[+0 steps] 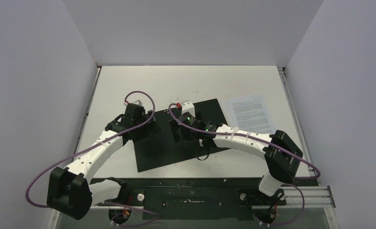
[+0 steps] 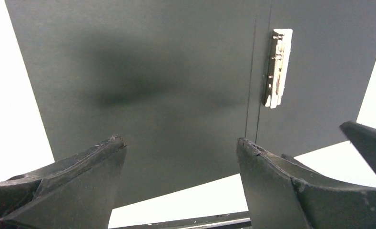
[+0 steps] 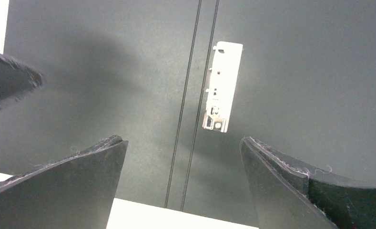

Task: Put the files into the folder

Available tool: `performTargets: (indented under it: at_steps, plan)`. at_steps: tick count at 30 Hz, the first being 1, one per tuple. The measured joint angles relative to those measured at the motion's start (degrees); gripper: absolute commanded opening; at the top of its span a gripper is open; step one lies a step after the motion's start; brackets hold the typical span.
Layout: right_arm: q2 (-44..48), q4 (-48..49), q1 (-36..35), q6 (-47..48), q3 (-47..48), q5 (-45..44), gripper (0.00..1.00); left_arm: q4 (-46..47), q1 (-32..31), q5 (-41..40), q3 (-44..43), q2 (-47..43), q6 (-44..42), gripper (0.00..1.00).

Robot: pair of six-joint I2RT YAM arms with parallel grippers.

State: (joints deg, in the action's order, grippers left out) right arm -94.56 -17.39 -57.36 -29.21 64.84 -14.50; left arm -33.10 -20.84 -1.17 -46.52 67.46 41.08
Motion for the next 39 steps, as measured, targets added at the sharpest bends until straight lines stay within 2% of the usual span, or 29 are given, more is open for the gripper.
performTargets:
  at_steps: [2, 5, 8, 11, 13, 16, 20, 25, 30, 37, 39]
  plan:
    - [0.96, 0.02, 0.7, 0.13, 0.31, 0.13, 0.98, 0.57, -1.44, 0.04, 0.22, 0.17, 0.07, 0.76]
    - [1.14, 0.0, 2.38, 0.46, 0.46, 0.52, 0.88, 1.4, -3.74, 0.07, 0.61, 1.42, 0.35, 0.7]
    - [1.05, -0.31, 3.69, 0.68, 0.46, 0.92, 0.73, 2.32, -5.88, -0.11, 1.27, 3.17, 0.76, 0.59]
    - [1.01, -0.28, 4.74, 0.98, 0.46, 1.57, 0.57, 2.97, -7.74, -0.33, 2.08, 4.66, 1.38, 0.42]
    - [0.81, -0.24, 4.96, 1.11, 0.46, 1.95, 0.48, 3.48, -8.59, -0.48, 2.56, 5.57, 1.7, 0.34]
    - [-0.44, 0.17, 5.01, 1.16, 0.46, 2.43, 0.35, 4.79, -9.38, -0.5, 3.45, 7.23, 2.01, 0.3]
    - [-2.91, 0.28, 5.29, 1.05, 0.46, 3.08, 0.29, 6.71, -10.12, -0.5, 4.72, 9.79, 2.23, 0.24]
    - [-4.7, 0.5, 5.6, 1.09, 0.46, 3.54, 0.27, 8.09, -10.93, -0.5, 4.98, 12.81, 2.32, 0.23]
    - [-6.01, 0.92, 5.7, 1.09, 0.46, 4.04, 0.24, 8.7, -11.74, -0.85, 5.03, 14.67, 2.34, 0.34]
    - [-7.15, 1.46, 5.97, 1.05, 0.46, 5.01, 0.21, 6.01, -12.98, -4.59, 3.98, 14.45, 2.27, 0.55]
    - [-7.32, 1.55, 5.97, 1.05, 0.46, 5.29, 0.19, 4.63, -13.14, -5.77, 3.93, 13.49, 2.29, 0.57]
